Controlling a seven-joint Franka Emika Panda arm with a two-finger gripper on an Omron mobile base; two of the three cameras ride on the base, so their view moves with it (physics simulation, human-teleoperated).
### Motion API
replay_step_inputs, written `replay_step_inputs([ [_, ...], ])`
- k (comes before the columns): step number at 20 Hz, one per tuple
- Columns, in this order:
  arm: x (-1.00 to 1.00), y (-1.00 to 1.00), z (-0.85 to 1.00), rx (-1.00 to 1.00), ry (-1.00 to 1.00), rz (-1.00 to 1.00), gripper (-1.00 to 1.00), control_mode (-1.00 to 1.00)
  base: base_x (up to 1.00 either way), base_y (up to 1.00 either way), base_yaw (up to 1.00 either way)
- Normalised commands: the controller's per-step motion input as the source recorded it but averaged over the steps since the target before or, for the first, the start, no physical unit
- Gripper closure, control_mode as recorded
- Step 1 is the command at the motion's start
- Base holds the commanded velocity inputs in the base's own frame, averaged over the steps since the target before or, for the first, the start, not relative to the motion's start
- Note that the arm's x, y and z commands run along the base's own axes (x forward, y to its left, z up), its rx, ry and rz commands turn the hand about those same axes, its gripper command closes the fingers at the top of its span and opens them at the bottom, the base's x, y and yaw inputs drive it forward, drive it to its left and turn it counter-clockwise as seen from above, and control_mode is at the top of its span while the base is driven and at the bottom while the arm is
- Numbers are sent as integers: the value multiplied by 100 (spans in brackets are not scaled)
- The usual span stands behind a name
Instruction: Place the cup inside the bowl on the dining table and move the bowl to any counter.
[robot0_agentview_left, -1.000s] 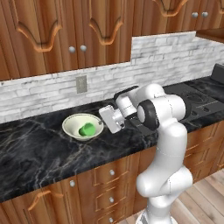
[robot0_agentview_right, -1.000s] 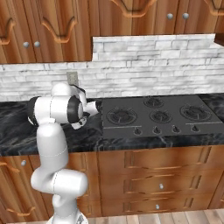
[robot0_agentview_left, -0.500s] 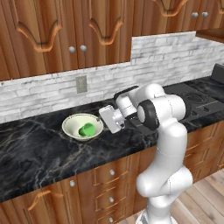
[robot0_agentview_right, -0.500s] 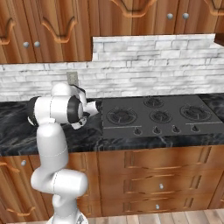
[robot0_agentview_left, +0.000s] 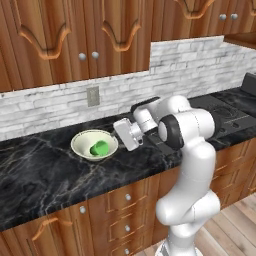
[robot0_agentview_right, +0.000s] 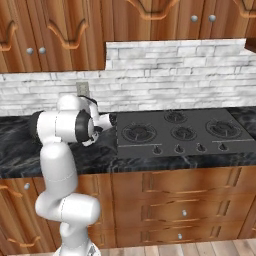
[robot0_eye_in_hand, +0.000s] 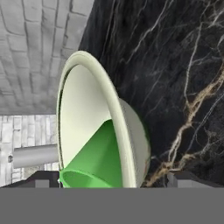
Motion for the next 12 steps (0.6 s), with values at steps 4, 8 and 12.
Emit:
replay_step_inputs([
  [4, -32, -27, 14, 0, 0, 0, -100, -100, 0, 0, 0],
  [8, -27, -41, 19, 0, -1, 0, -100, -100, 0, 0, 0],
  [12, -25, -38, 36, 0, -7, 0, -100, -100, 0, 0, 0],
])
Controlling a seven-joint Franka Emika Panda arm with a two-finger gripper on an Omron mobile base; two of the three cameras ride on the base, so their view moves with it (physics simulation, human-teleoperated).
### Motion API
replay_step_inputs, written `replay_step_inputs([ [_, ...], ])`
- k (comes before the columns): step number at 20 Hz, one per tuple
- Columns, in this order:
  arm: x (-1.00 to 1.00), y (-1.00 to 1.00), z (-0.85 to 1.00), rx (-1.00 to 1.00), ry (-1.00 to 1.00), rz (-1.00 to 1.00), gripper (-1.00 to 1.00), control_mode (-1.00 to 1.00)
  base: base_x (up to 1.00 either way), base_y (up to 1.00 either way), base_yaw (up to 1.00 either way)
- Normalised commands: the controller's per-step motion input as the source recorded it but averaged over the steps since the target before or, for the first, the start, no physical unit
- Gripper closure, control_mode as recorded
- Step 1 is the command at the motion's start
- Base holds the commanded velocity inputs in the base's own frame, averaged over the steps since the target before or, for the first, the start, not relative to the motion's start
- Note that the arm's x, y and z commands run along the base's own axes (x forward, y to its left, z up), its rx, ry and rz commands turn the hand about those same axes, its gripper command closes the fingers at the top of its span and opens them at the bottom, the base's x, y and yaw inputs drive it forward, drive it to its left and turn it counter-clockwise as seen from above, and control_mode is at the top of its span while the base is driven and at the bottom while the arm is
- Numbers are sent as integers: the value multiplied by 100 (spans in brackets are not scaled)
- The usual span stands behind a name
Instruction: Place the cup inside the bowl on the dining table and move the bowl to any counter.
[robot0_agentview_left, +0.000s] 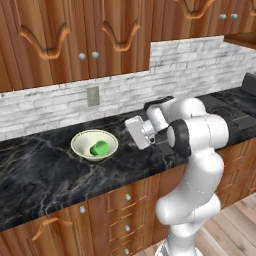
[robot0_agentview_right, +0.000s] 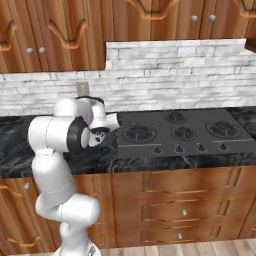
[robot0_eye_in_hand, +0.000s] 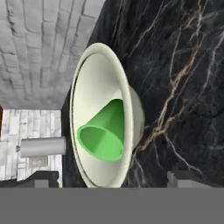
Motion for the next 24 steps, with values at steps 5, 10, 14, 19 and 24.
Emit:
replay_step_inputs([
  [5, -27, -30, 42, -2, -5, 0, -100, -100, 0, 0, 0],
  [10, -33, -30, 36, -10, 0, 0, -100, -100, 0, 0, 0],
  [14, -45, -42, 34, -11, 0, 0, -100, -100, 0, 0, 0],
  [19, -57, -42, 27, -12, 0, 0, -100, -100, 0, 0, 0],
  [24, -65, -42, 22, -12, 0, 0, -100, -100, 0, 0, 0],
])
